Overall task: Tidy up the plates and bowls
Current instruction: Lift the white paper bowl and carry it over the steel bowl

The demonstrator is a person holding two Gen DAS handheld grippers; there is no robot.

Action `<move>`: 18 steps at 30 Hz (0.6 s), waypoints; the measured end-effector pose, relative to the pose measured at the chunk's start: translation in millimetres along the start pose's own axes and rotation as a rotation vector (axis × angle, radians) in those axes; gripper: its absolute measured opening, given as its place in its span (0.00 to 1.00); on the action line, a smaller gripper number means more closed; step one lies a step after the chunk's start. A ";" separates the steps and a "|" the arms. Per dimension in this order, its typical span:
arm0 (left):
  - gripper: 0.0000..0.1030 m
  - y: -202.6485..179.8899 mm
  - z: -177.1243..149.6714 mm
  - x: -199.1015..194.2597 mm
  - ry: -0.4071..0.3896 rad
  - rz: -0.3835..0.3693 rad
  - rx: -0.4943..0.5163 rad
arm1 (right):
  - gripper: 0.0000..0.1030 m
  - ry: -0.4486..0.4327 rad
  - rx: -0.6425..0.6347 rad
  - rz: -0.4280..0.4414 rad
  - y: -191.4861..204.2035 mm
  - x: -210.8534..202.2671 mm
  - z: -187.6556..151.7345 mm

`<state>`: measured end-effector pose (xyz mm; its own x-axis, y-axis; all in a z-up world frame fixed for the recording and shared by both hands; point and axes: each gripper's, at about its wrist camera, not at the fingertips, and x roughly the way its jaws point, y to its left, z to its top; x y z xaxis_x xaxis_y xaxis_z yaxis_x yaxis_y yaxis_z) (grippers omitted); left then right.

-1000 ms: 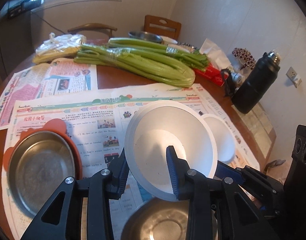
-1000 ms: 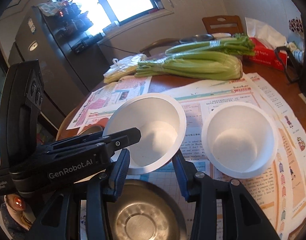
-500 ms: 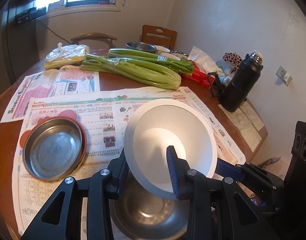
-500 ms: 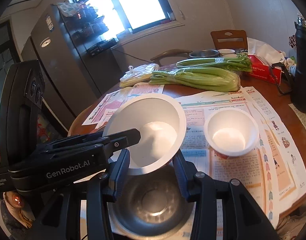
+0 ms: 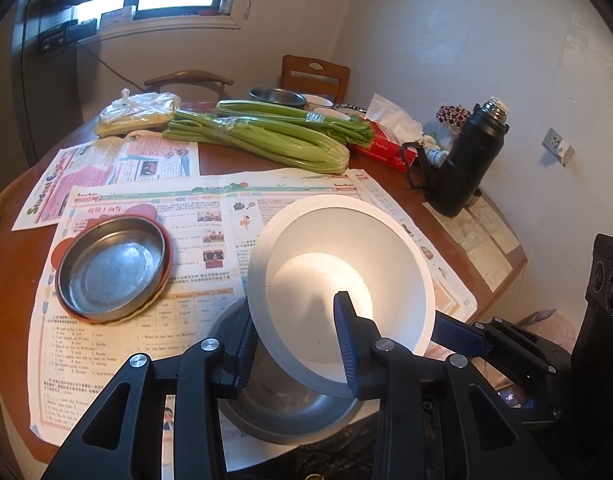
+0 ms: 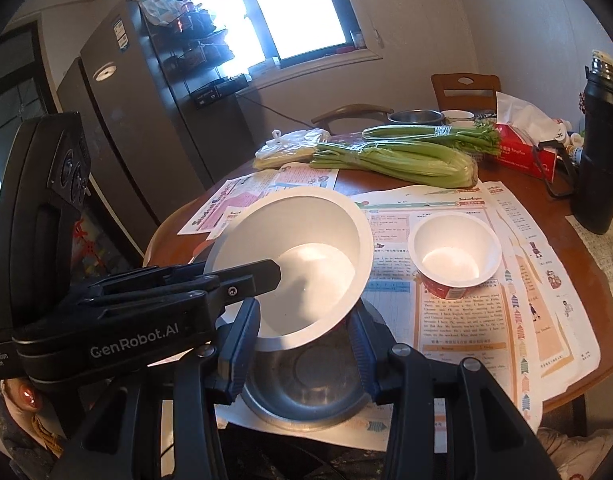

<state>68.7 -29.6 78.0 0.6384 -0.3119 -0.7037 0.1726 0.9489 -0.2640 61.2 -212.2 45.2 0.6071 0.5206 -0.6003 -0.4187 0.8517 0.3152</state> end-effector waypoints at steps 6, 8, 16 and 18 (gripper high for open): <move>0.36 -1.4 -8.4 4.8 0.021 -0.006 -0.002 | 0.44 0.015 -0.005 -0.006 -0.7 -4.2 -8.4; 0.36 -0.4 -12.4 10.2 0.036 -0.003 -0.008 | 0.44 0.030 -0.002 -0.005 -3.2 -2.1 -11.6; 0.36 7.9 -26.6 31.5 0.106 0.014 -0.045 | 0.44 0.091 0.001 0.016 -10.1 15.7 -27.7; 0.36 9.4 -30.0 35.2 0.121 0.023 -0.048 | 0.44 0.099 -0.004 0.015 -10.2 19.4 -31.4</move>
<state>70.3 -33.1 30.9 0.5461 -0.2961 -0.7837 0.1212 0.9535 -0.2759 56.0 -212.6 7.3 0.5308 0.5246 -0.6656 -0.4301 0.8435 0.3218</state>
